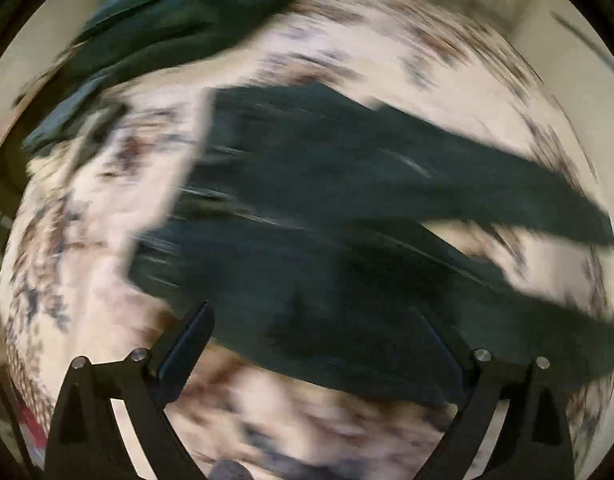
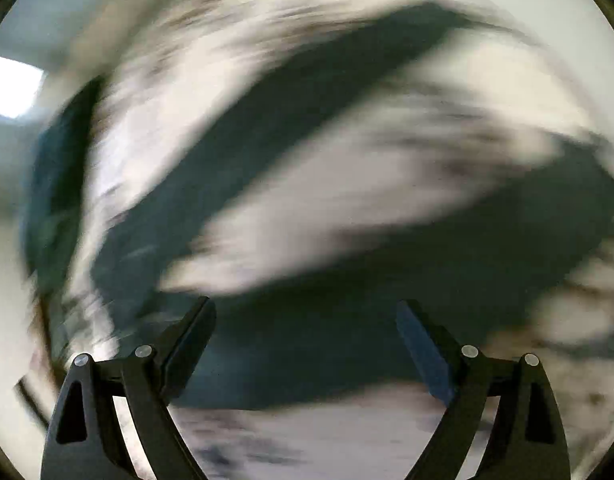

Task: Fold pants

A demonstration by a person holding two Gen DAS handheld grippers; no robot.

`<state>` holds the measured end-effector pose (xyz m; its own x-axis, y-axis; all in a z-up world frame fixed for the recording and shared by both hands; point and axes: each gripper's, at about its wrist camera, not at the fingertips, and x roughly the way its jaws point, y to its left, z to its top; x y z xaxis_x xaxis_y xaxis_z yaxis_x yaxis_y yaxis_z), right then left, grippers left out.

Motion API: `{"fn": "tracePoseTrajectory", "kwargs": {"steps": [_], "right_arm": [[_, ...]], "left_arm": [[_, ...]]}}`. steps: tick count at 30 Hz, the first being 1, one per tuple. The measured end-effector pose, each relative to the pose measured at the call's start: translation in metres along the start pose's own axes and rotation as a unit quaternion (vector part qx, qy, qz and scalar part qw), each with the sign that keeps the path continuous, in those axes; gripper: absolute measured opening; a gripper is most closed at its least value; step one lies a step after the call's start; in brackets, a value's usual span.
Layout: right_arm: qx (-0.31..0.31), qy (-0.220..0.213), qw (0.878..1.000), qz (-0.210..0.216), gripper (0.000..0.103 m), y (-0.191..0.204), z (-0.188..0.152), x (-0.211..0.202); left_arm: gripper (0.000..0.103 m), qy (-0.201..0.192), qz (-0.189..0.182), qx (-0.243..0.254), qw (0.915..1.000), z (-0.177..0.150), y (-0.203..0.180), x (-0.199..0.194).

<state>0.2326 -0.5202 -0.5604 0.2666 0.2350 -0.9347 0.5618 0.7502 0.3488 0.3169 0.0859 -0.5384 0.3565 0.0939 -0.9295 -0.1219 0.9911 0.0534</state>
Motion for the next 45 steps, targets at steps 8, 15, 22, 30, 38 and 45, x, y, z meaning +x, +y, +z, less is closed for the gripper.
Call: {"fn": "tracePoseTrajectory", "kwargs": {"steps": [8, 15, 22, 30, 38, 45], "right_arm": [[0.218, -0.014, 0.976, 0.002, 0.077, -0.237, 0.016, -0.015], [0.194, -0.008, 0.98, 0.033, 0.007, -0.233, 0.033, 0.023], [0.103, 0.031, 0.99, -0.09, 0.018, -0.215, 0.014, -0.007], [-0.057, 0.018, 0.986, -0.158, 0.081, -0.124, 0.023, -0.036], [0.019, 0.049, 0.993, -0.105, 0.081, -0.177, 0.078, -0.03], [0.062, 0.099, 0.992, -0.04, 0.079, -0.221, 0.07, 0.002]], "left_arm": [[0.099, 0.055, 0.006, 0.046, 0.9974, -0.033, -0.11, 0.031], [0.099, 0.053, 0.039, 0.021, 0.9976, -0.026, -0.112, 0.038], [0.099, 0.049, 0.052, -0.005, 0.9974, -0.021, -0.094, 0.034], [0.099, 0.046, 0.065, -0.033, 0.9962, -0.024, -0.075, 0.036], [0.099, 0.086, 0.019, -0.05, 0.9949, -0.033, -0.103, 0.052], [0.099, 0.09, -0.013, 0.055, 0.9943, -0.035, -0.209, 0.058]]}}
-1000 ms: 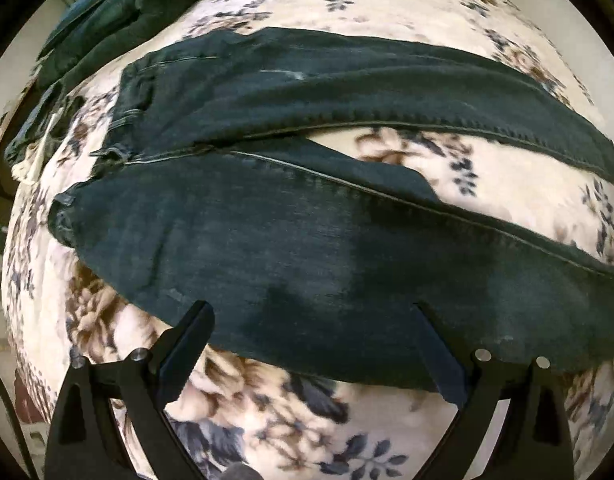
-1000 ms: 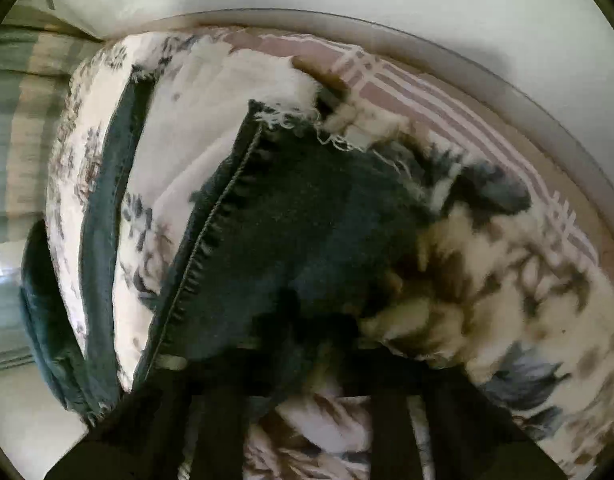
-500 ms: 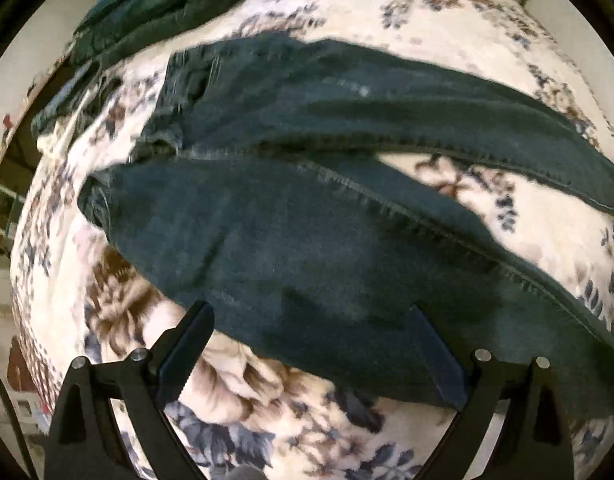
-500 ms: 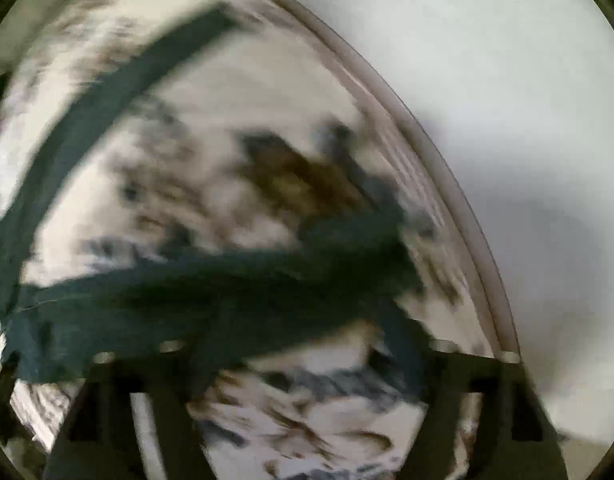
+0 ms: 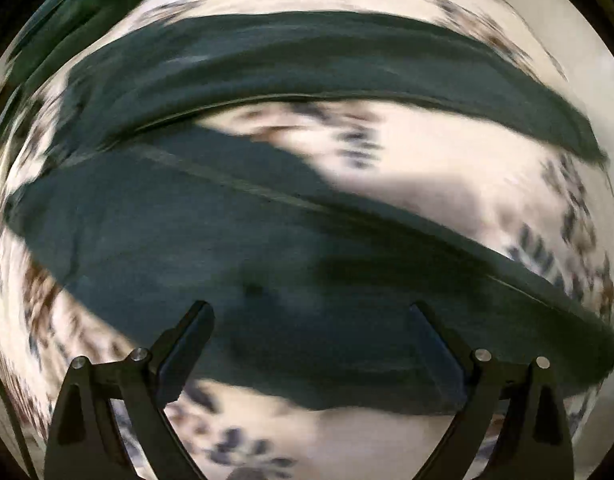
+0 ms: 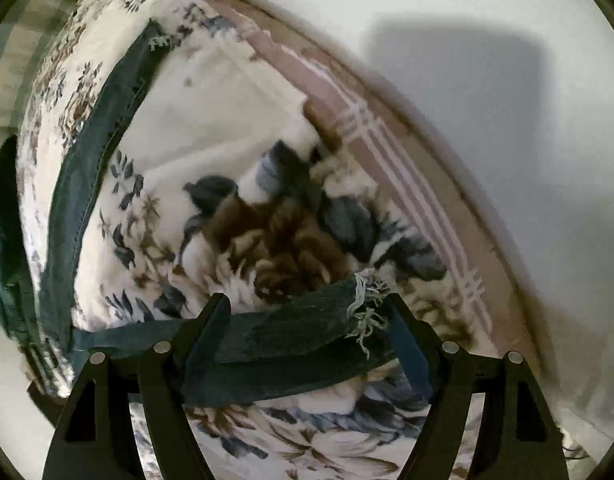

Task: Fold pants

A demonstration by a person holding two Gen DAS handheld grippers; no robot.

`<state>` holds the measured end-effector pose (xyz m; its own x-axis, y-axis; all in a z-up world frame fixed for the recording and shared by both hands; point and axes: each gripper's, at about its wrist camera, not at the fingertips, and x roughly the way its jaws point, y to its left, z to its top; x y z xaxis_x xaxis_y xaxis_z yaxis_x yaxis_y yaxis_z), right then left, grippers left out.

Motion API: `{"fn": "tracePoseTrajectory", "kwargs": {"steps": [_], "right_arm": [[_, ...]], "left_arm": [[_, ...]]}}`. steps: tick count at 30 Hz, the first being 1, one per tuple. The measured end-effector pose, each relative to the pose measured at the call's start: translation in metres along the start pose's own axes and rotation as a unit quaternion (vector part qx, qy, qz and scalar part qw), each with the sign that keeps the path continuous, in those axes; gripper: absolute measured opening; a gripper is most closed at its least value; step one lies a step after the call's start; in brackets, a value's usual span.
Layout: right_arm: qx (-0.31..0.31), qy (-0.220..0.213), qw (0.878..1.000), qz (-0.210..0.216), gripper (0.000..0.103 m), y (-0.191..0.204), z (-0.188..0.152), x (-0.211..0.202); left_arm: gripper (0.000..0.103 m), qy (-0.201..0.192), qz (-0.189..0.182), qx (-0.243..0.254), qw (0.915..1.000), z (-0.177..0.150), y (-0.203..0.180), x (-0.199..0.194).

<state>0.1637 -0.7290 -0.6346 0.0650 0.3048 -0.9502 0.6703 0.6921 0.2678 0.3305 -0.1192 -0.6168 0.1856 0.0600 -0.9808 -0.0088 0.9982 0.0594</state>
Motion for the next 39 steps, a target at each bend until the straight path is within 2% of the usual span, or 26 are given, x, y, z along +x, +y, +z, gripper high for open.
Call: {"fn": "tracePoseTrajectory", "kwargs": {"steps": [2, 5, 6, 7, 9, 12, 14, 16, 17, 19, 21, 27, 29, 31, 32, 33, 34, 37, 39], "right_arm": [[-0.015, 0.008, 1.0, 0.008, 0.07, 0.001, 0.001, 0.013], [-0.054, 0.019, 0.998, 0.006, 0.042, 0.01, -0.001, 0.026], [-0.076, 0.024, 0.997, 0.005, 0.023, 0.016, -0.008, 0.028], [-0.118, 0.028, 0.993, -0.01, 0.015, 0.029, -0.021, 0.027], [-0.175, 0.042, 0.983, -0.03, 0.009, 0.043, -0.051, 0.029], [-0.213, 0.081, 0.973, -0.035, 0.008, 0.043, -0.106, 0.035], [-0.208, 0.107, 0.972, -0.024, 0.009, 0.035, -0.125, 0.044], [-0.19, 0.128, 0.973, -0.016, 0.019, 0.024, -0.134, 0.051], [-0.178, 0.123, 0.976, -0.016, 0.023, 0.017, -0.135, 0.049], [-0.149, 0.105, 0.983, -0.004, 0.042, 0.006, -0.133, 0.04], [-0.113, 0.073, 0.991, 0.007, 0.05, -0.009, -0.127, 0.022], [-0.057, 0.006, 0.998, 0.038, 0.051, -0.035, -0.117, -0.015], [-0.058, 0.016, 0.997, 0.049, 0.051, -0.03, -0.112, -0.01], [-0.066, 0.028, 0.997, 0.03, 0.051, -0.022, -0.11, 0.002], [-0.067, 0.038, 0.997, 0.022, 0.051, -0.019, -0.108, 0.01], [-0.068, 0.039, 0.997, 0.026, 0.038, -0.016, -0.107, 0.015], [-0.069, 0.035, 0.996, 0.034, 0.002, -0.01, -0.107, 0.018], [-0.068, 0.027, 0.995, 0.062, 0.003, 0.012, -0.096, 0.025], [-0.083, 0.021, 0.995, 0.057, 0.003, 0.026, -0.087, 0.026]], "left_arm": [[0.099, 0.002, -0.003, 0.028, 0.9996, 0.001, -0.025, 0.005], [0.099, 0.003, -0.007, 0.071, 0.9975, 0.0, -0.059, 0.009], [0.099, 0.002, -0.007, 0.079, 0.9968, 0.0, -0.066, 0.009], [0.099, -0.001, -0.008, 0.09, 0.9959, -0.001, -0.074, 0.008], [0.099, -0.007, -0.006, 0.104, 0.9945, -0.004, -0.085, 0.006], [0.099, -0.004, -0.002, 0.114, 0.9934, -0.009, -0.094, 0.007], [0.099, 0.0, -0.002, 0.117, 0.9931, -0.012, -0.098, 0.009], [0.099, 0.003, -0.002, 0.119, 0.9929, -0.018, -0.093, 0.007], [0.099, 0.003, 0.001, 0.123, 0.9924, -0.016, -0.095, 0.005], [0.099, 0.002, 0.004, 0.127, 0.992, -0.019, -0.097, 0.003], [0.099, -0.003, 0.008, 0.13, 0.9915, -0.021, -0.099, 0.0], [0.099, -0.018, 0.012, 0.151, 0.9884, -0.04, -0.127, -0.015], [0.099, -0.017, 0.01, 0.157, 0.9875, -0.047, -0.138, -0.018], [0.099, -0.017, 0.011, 0.161, 0.9867, -0.05, -0.141, -0.02], [0.099, -0.018, 0.011, 0.163, 0.9864, -0.052, -0.142, -0.021], [0.099, -0.017, 0.011, 0.165, 0.9861, -0.055, -0.144, -0.022], [0.099, -0.017, 0.011, 0.165, 0.9861, -0.055, -0.143, -0.022], [0.099, -0.019, 0.012, 0.167, 0.9857, -0.055, -0.138, -0.023], [0.099, -0.017, 0.013, 0.164, 0.9862, -0.054, -0.135, -0.022]]}}
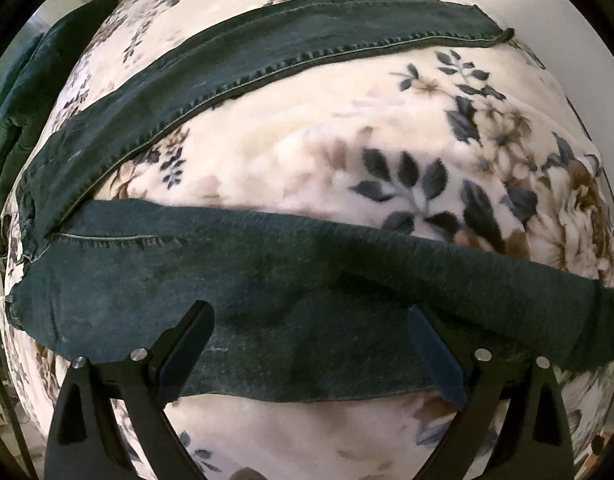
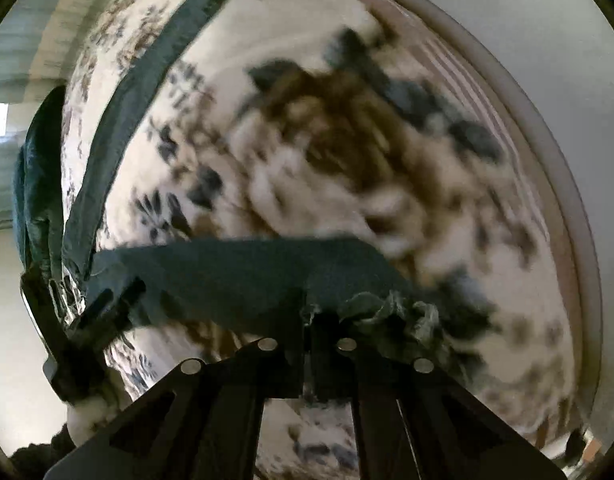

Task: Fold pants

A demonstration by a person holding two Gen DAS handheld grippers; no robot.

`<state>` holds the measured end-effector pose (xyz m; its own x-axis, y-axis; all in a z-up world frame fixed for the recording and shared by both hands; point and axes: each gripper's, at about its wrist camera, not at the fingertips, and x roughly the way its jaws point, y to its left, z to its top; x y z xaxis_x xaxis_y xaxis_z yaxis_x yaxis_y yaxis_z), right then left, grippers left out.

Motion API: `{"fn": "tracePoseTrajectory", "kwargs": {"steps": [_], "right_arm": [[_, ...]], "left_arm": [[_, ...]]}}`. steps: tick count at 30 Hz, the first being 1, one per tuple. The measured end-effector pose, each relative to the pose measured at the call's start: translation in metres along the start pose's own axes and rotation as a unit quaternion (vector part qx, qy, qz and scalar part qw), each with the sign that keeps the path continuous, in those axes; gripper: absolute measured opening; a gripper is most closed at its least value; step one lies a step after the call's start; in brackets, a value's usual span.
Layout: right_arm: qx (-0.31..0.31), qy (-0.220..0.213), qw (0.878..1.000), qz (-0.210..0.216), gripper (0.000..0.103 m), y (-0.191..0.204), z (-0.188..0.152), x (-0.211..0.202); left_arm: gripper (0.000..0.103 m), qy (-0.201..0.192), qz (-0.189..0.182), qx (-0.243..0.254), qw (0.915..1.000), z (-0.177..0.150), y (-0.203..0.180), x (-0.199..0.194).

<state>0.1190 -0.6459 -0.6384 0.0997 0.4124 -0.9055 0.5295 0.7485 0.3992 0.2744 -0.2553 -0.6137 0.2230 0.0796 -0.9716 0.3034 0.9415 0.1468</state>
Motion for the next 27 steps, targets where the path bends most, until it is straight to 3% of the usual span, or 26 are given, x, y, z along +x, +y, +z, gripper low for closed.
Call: {"fn": "tracePoseTrajectory", "kwargs": {"steps": [2, 3, 4, 6, 9, 11, 12, 14, 16, 18, 19, 21, 23, 24, 25, 27], "right_arm": [[0.001, 0.016, 1.0, 0.01, 0.006, 0.002, 0.011, 0.007], [0.004, 0.037, 0.999, 0.023, 0.019, 0.0, 0.017, 0.015], [0.002, 0.056, 0.998, 0.021, 0.042, -0.001, 0.022, 0.023], [-0.017, 0.068, 0.997, -0.01, 0.057, -0.002, 0.028, 0.034], [-0.065, 0.108, 0.991, -0.048, 0.055, 0.009, 0.033, 0.052], [-0.091, 0.103, 0.987, -0.08, 0.012, 0.022, 0.033, 0.047], [-0.085, 0.099, 0.988, -0.081, 0.003, 0.027, 0.035, 0.04], [-0.036, 0.027, 0.999, -0.008, 0.002, 0.033, 0.049, -0.004], [0.009, -0.04, 0.999, 0.01, 0.002, 0.019, 0.074, -0.035], [0.078, -0.027, 0.996, 0.028, 0.003, -0.012, 0.099, -0.021], [0.095, 0.005, 0.995, 0.025, 0.006, -0.021, 0.109, -0.003], [0.079, 0.034, 0.996, 0.002, 0.009, -0.018, 0.115, 0.01], [0.039, 0.035, 0.998, 0.018, 0.027, -0.006, 0.116, 0.007], [0.028, 0.037, 0.998, 0.036, 0.056, -0.002, 0.114, 0.004], [0.022, 0.034, 0.998, 0.057, 0.074, -0.001, 0.113, 0.0], [0.011, 0.025, 0.996, 0.09, 0.077, -0.002, 0.112, -0.008]], "left_arm": [[0.099, 0.004, -0.004, -0.003, 1.0, 0.0, 0.001, 0.001], [0.099, 0.006, -0.004, -0.003, 1.0, 0.0, 0.001, 0.001], [0.099, 0.005, -0.005, -0.004, 1.0, -0.001, 0.0, -0.001], [0.099, 0.002, -0.007, -0.003, 1.0, 0.001, 0.0, -0.004], [0.099, -0.008, -0.008, 0.002, 0.9999, 0.003, 0.005, -0.01], [0.099, -0.014, -0.008, -0.001, 0.9999, 0.002, 0.01, -0.017], [0.099, -0.022, -0.009, -0.01, 0.9997, 0.001, 0.016, -0.023], [0.099, -0.034, -0.007, -0.031, 0.9989, 0.002, 0.032, -0.032], [0.099, -0.039, -0.009, -0.056, 0.9976, 0.003, 0.043, -0.036], [0.099, -0.031, -0.011, -0.074, 0.9967, 0.006, 0.053, -0.033], [0.099, -0.027, -0.011, -0.079, 0.9965, 0.006, 0.054, -0.033], [0.099, -0.027, -0.009, -0.08, 0.9964, 0.008, 0.059, -0.031], [0.099, -0.029, -0.007, -0.076, 0.9966, 0.007, 0.059, -0.031], [0.099, -0.028, -0.007, -0.073, 0.9969, 0.007, 0.059, -0.029], [0.099, -0.026, -0.008, -0.072, 0.9971, 0.006, 0.059, -0.027], [0.099, -0.018, -0.016, -0.074, 0.997, 0.006, 0.06, -0.023]]}}
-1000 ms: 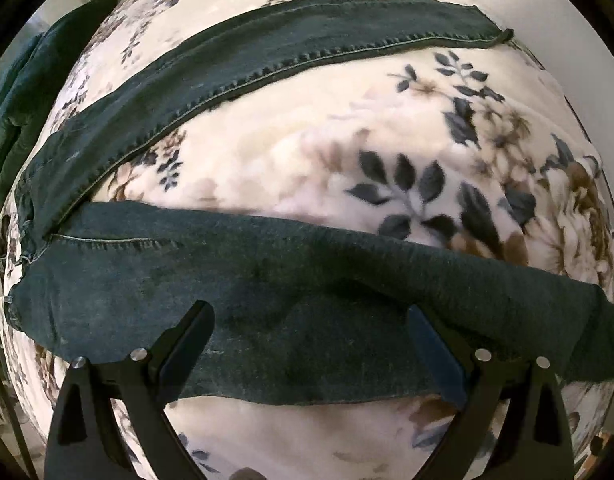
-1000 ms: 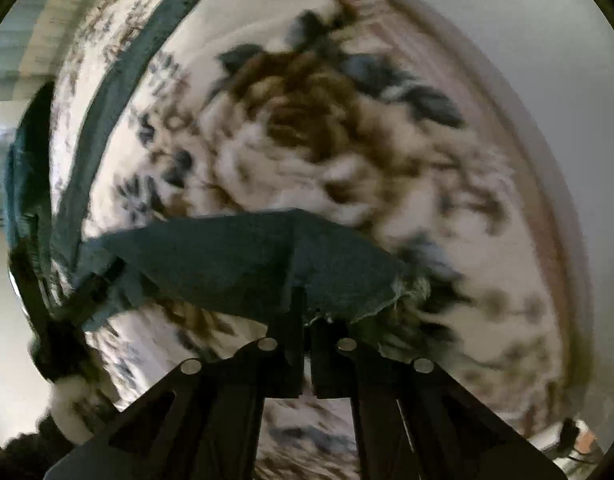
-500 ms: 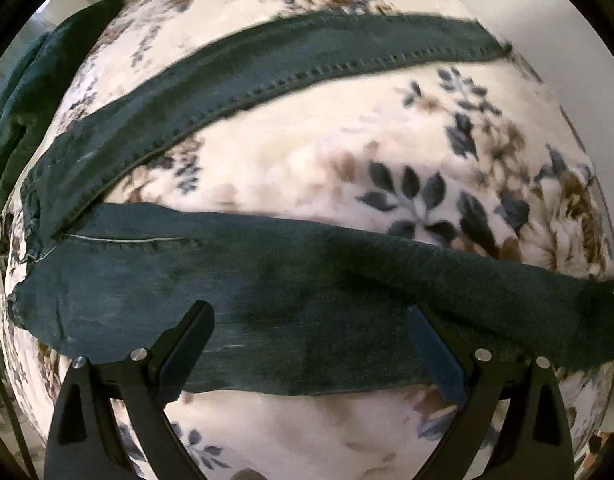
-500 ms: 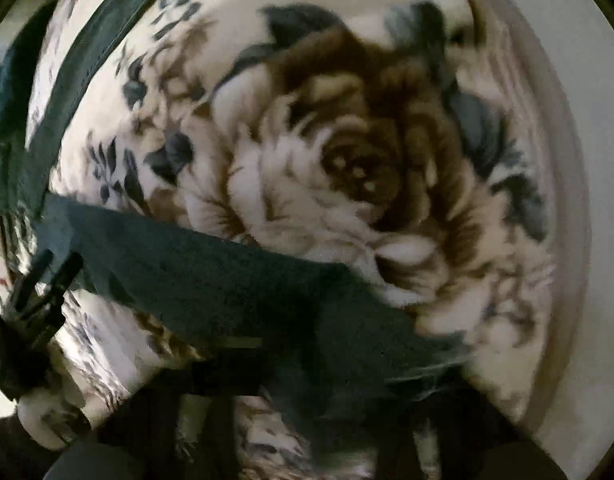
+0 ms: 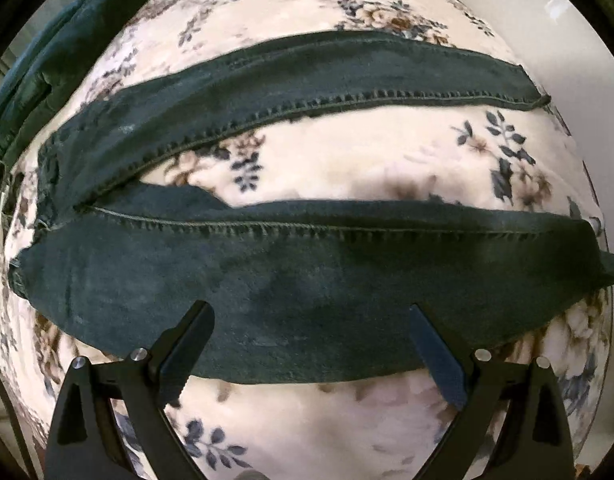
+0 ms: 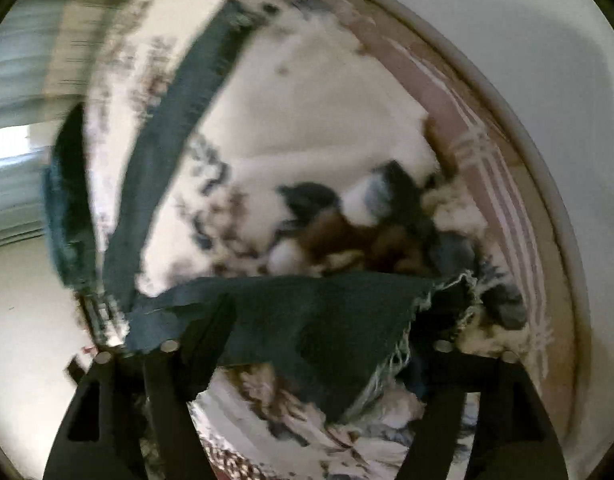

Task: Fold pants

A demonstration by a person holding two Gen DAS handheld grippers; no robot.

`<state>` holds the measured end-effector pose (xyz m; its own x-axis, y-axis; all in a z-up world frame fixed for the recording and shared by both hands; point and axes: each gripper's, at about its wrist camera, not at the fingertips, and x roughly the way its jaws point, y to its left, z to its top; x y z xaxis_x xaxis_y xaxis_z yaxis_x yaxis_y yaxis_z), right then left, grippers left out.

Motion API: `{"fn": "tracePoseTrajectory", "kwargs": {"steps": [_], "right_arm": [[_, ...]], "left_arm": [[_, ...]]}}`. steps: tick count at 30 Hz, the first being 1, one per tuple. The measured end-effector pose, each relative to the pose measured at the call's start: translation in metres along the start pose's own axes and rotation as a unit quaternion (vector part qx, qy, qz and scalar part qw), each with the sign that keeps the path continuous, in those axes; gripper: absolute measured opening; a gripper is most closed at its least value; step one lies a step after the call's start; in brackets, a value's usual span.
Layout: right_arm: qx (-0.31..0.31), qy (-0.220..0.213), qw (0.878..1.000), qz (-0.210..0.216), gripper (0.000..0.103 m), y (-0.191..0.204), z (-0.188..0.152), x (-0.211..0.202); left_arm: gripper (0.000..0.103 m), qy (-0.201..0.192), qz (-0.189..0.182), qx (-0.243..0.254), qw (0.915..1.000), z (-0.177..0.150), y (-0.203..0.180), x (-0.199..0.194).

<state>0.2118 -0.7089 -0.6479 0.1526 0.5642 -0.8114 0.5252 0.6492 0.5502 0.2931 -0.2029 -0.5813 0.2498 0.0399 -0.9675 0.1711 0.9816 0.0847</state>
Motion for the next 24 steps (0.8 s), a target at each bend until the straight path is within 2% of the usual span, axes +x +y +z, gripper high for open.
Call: {"fn": "tracePoseTrajectory", "kwargs": {"steps": [4, 7, 10, 11, 14, 17, 19, 22, 24], "right_arm": [[-0.024, -0.011, 0.999, 0.034, 0.078, -0.001, 0.003, -0.012], [-0.065, 0.0, 0.998, 0.017, 0.079, 0.006, 0.012, -0.006], [-0.07, 0.007, 0.997, 0.026, 0.079, 0.023, 0.039, 0.003], [-0.073, 0.011, 0.997, 0.019, 0.079, 0.026, 0.049, 0.006], [-0.069, 0.038, 0.996, -0.045, 0.079, 0.014, 0.065, 0.017], [-0.101, 0.078, 0.989, -0.072, 0.079, 0.011, 0.052, 0.027], [-0.117, 0.092, 0.986, -0.075, 0.079, 0.01, 0.041, 0.031], [-0.15, 0.086, 0.982, -0.081, 0.079, 0.009, 0.025, 0.033], [-0.154, 0.082, 0.979, -0.102, 0.076, 0.005, 0.02, 0.043]], "left_arm": [[0.099, 0.006, -0.01, -0.002, 0.9999, -0.003, -0.007, 0.002], [0.099, 0.009, -0.017, 0.007, 0.9998, -0.004, -0.017, 0.003], [0.099, 0.002, -0.015, 0.02, 0.9997, -0.005, -0.026, 0.001], [0.099, 0.0, -0.013, 0.023, 0.9996, -0.005, -0.029, 0.0], [0.099, -0.001, -0.014, 0.016, 0.9998, -0.003, -0.034, 0.0], [0.099, -0.002, -0.015, 0.015, 0.9998, -0.002, -0.04, 0.001], [0.099, -0.004, -0.014, 0.017, 0.9997, -0.004, -0.043, 0.001], [0.099, -0.003, -0.011, 0.018, 0.9998, -0.007, -0.045, 0.003], [0.099, 0.002, -0.008, 0.02, 0.9998, -0.009, -0.045, 0.007]]}}
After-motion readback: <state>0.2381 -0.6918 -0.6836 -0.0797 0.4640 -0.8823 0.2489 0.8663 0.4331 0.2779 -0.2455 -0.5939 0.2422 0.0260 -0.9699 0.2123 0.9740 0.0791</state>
